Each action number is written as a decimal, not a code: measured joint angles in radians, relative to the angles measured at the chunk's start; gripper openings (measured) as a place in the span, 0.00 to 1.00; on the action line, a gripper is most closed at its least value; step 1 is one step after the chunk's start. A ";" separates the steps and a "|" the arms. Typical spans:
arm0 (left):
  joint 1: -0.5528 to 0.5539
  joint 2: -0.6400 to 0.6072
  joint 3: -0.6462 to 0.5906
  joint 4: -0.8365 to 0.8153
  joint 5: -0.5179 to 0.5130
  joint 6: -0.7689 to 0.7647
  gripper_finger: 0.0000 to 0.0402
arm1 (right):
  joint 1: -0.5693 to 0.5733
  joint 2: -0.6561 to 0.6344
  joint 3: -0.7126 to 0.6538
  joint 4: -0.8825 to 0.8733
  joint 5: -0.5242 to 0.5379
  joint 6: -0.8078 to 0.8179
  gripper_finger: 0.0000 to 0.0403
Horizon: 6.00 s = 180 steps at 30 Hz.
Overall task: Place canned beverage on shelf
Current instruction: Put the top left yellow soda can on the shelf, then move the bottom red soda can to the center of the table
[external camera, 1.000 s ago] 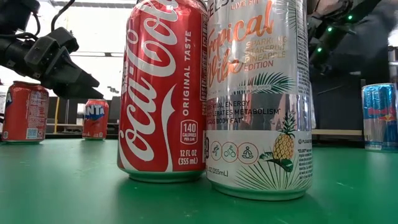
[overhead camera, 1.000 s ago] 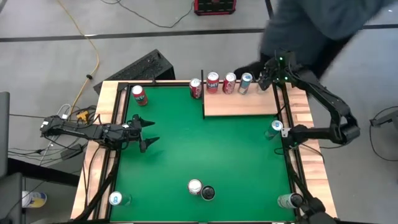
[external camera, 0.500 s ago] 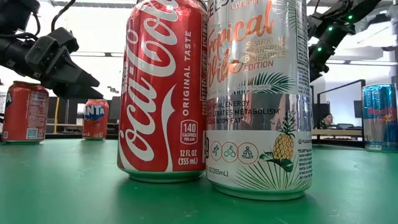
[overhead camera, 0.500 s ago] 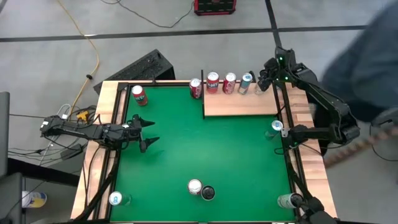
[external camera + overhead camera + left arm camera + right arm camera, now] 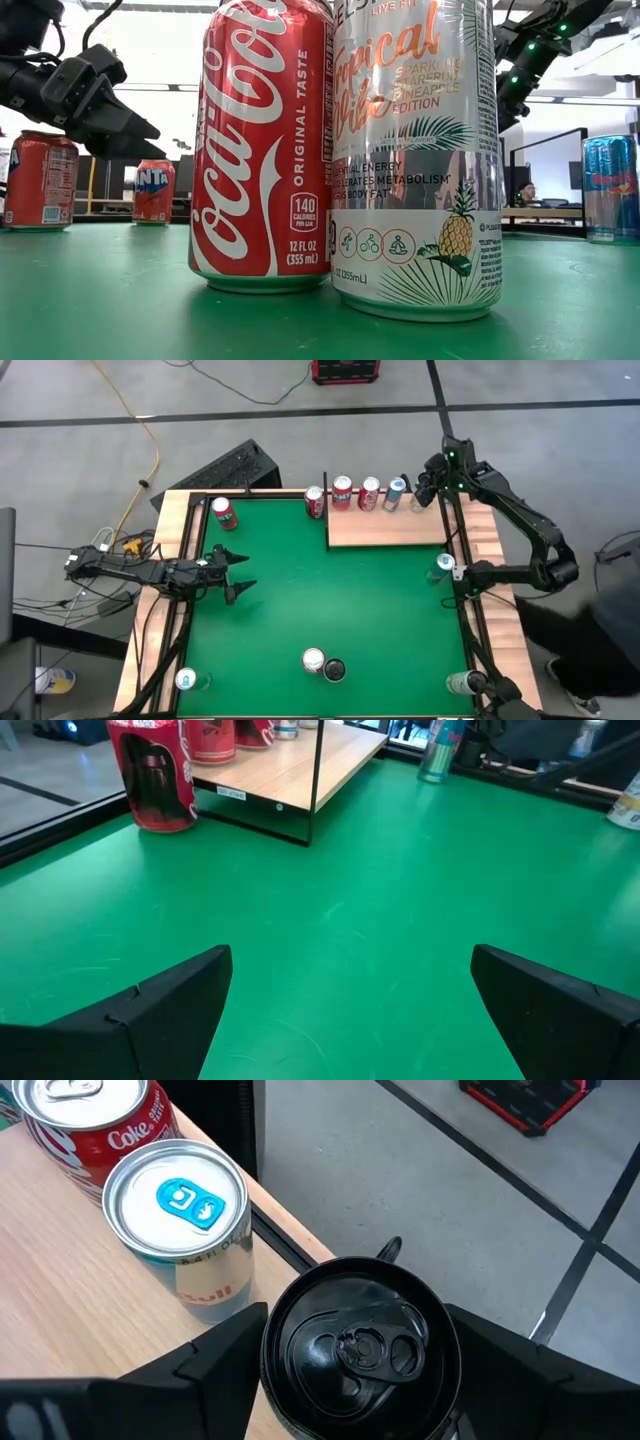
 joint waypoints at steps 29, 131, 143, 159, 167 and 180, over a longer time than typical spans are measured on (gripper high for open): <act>0.000 0.000 0.000 0.000 0.000 -0.007 0.99 | 0.012 -0.031 0.002 0.063 0.057 -0.020 0.88; 0.007 0.000 -0.001 0.095 -0.133 -0.522 0.99 | 1.622 -0.238 -0.282 0.231 0.664 0.785 0.05; 0.054 0.028 0.318 0.170 0.153 -0.209 0.99 | 1.641 -0.145 -0.272 0.266 0.694 0.784 0.05; 0.024 0.760 1.182 -1.391 0.093 -0.480 0.93 | 1.639 -0.045 -0.270 0.390 0.684 0.731 0.05; 0.039 0.929 1.145 -1.473 0.155 -0.428 0.92 | 1.659 -0.014 -0.270 0.383 0.663 0.739 0.05; 0.154 0.827 1.024 -1.471 0.247 -0.419 0.92 | 1.658 -0.014 -0.270 0.374 0.628 0.739 0.05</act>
